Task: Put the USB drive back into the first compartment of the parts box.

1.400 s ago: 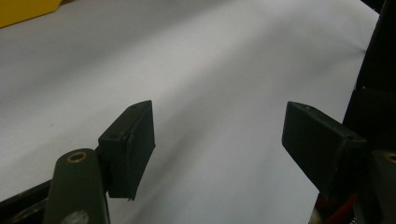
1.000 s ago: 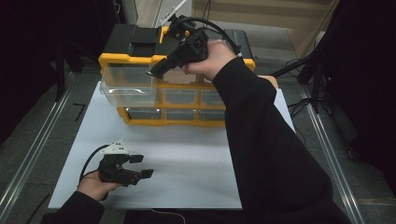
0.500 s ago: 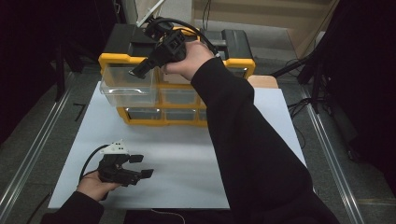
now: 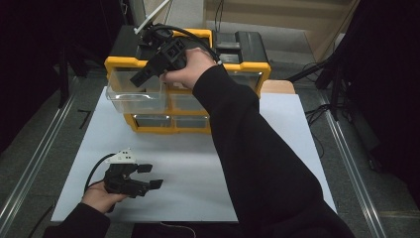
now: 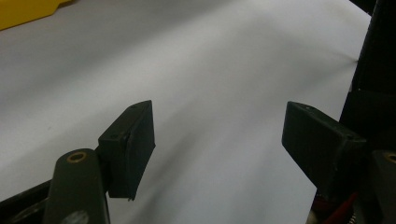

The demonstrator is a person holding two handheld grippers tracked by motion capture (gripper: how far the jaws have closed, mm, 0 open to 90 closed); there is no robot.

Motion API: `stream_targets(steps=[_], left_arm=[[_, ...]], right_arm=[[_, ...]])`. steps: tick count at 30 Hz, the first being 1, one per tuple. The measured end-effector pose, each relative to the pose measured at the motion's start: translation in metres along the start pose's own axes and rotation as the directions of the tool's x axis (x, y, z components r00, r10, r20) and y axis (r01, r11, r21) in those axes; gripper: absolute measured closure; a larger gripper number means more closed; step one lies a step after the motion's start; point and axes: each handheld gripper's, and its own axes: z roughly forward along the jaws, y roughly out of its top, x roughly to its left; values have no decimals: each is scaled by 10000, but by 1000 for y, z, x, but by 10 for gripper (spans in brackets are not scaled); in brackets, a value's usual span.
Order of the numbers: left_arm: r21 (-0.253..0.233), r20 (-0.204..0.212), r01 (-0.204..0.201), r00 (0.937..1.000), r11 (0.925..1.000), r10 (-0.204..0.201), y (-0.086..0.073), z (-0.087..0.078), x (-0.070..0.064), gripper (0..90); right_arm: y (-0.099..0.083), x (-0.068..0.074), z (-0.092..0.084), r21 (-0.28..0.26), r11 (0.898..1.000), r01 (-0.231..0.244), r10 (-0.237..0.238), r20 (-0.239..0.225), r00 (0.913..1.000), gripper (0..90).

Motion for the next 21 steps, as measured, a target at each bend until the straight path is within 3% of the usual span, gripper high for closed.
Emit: stream_targets(steps=[2,6,15,21], left_arm=[[-37,-1,20,10000,10000,-20,0,0,0,268],[-30,-3,-11,10000,10000,11,0,0,0,268],[-34,-47,9,10000,10000,-9,0,-1,1,267],[19,-64,-17,10000,10000,17,0,0,1,268]], right_arm=[[-3,1,-3,-191,9998,29,-25,190,9998,481],[-9,1,-14,-455,9989,61,-56,118,9999,370],[-31,1,-44,-675,9977,40,-17,339,9994,315],[-60,2,-58,-972,9951,-153,164,106,9998,251]])
